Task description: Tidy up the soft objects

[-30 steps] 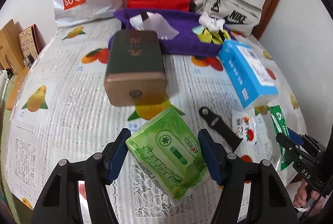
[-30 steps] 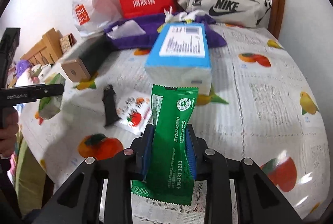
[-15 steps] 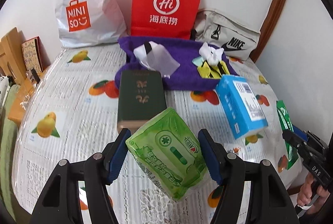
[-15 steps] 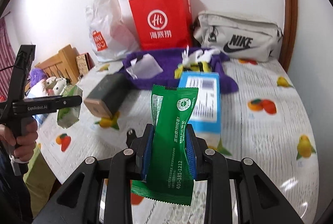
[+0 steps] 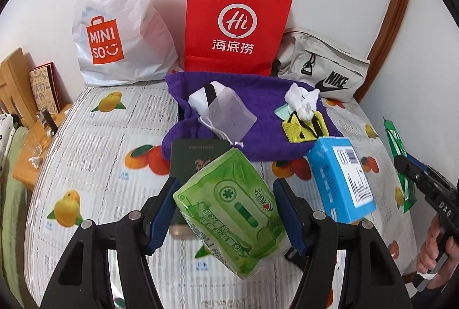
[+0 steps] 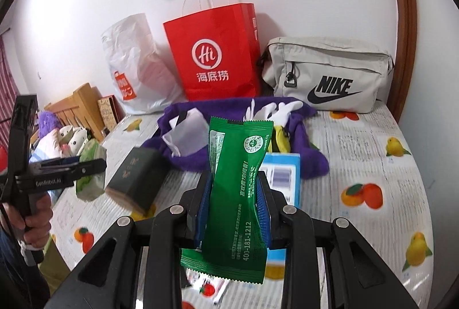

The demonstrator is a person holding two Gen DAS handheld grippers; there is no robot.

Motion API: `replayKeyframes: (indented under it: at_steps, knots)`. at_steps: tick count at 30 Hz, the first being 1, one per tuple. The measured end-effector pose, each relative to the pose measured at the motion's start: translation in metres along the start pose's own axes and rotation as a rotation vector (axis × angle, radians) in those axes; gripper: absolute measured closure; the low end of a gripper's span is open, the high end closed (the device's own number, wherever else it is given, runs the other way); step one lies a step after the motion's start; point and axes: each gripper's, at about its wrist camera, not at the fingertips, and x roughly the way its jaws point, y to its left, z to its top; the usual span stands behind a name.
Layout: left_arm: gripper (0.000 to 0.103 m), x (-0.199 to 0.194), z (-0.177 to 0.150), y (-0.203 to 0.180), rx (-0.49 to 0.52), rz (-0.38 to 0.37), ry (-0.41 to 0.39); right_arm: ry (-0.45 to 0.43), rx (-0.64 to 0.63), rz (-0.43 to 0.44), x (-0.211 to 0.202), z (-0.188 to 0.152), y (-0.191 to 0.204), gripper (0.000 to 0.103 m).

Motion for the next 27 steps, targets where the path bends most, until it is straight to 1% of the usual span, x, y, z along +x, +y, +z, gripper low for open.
replayKeyframes:
  at_steps: [7, 10, 14, 18, 27]
  knots:
    - [0.038, 0.023, 0.026, -0.003, -0.015, -0.002, 0.0, 0.016, 0.031, 0.026, 0.029, 0.032, -0.018, 0.073]
    - [0.038, 0.034, 0.035, -0.005, -0.021, -0.002, 0.004, 0.029, 0.032, 0.03, 0.045, 0.046, -0.024, 0.072]
    - [0.038, 0.05, 0.047, -0.005, -0.045, -0.009, 0.006, 0.051, 0.042, 0.057, 0.069, 0.064, -0.032, 0.072]
    - [0.038, 0.066, 0.058, -0.007, -0.054, -0.003, 0.013, 0.063, 0.027, 0.052, 0.087, 0.075, -0.036, 0.072]
    - [0.038, 0.105, 0.077, -0.012, -0.073, 0.006, 0.047, 0.116, 0.065, 0.042, 0.131, 0.09, -0.061, 0.071]
